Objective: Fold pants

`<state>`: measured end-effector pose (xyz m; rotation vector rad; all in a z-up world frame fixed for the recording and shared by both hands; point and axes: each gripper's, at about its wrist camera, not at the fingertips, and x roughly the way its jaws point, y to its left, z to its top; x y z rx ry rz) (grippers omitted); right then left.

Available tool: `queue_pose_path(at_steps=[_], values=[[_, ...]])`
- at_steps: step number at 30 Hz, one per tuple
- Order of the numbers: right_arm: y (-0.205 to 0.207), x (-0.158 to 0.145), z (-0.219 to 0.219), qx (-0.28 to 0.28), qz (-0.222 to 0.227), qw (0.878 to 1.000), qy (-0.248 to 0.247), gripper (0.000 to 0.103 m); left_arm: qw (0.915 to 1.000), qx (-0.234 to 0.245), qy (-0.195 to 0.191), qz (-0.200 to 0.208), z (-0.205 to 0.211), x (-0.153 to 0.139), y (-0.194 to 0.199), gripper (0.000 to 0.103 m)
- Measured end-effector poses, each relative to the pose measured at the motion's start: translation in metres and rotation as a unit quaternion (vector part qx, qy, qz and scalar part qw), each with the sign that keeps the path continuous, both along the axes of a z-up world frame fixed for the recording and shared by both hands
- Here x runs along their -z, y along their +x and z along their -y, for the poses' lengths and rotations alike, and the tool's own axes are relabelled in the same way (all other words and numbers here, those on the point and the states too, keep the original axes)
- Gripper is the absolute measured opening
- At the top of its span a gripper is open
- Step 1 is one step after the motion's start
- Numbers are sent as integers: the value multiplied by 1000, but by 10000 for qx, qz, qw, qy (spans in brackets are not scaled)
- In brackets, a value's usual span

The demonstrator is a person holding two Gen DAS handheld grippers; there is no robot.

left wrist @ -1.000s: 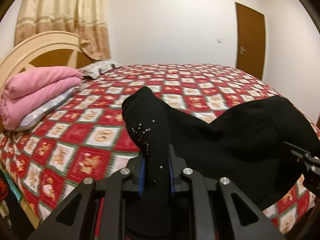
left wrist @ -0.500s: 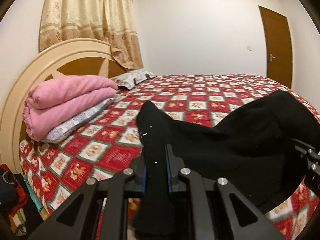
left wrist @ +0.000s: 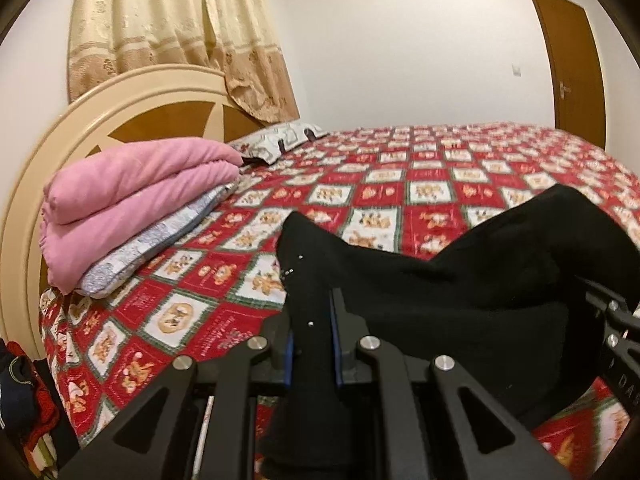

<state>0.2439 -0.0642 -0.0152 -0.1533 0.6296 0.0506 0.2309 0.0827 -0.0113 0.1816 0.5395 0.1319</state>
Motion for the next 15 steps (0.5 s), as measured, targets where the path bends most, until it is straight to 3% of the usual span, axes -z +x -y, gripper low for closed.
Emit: queue_pose_path(at_steps=[5,8,9,12,13,15], values=[[14,29,5,61,-268,9994,-229,44,9986,-19,253,-472,5,29,10,22],[18,30,8,55,-347,9992,-179,47,9966,-26,377,-727,3,41,11,33],[18,31,8,49,-353,9991,-226,48,9967,-30,372,-714,1,41,9,41],[20,33,11,77,-426,9989,-161,54,9960,-272,546,-654,-10,39,4,87],[22,34,13,97,-462,9988,-113,55,9957,-360,579,-633,-17,38,2,95],[23,35,15,119,-514,9986,-36,58,9958,-340,415,-739,-29,38,0,98]])
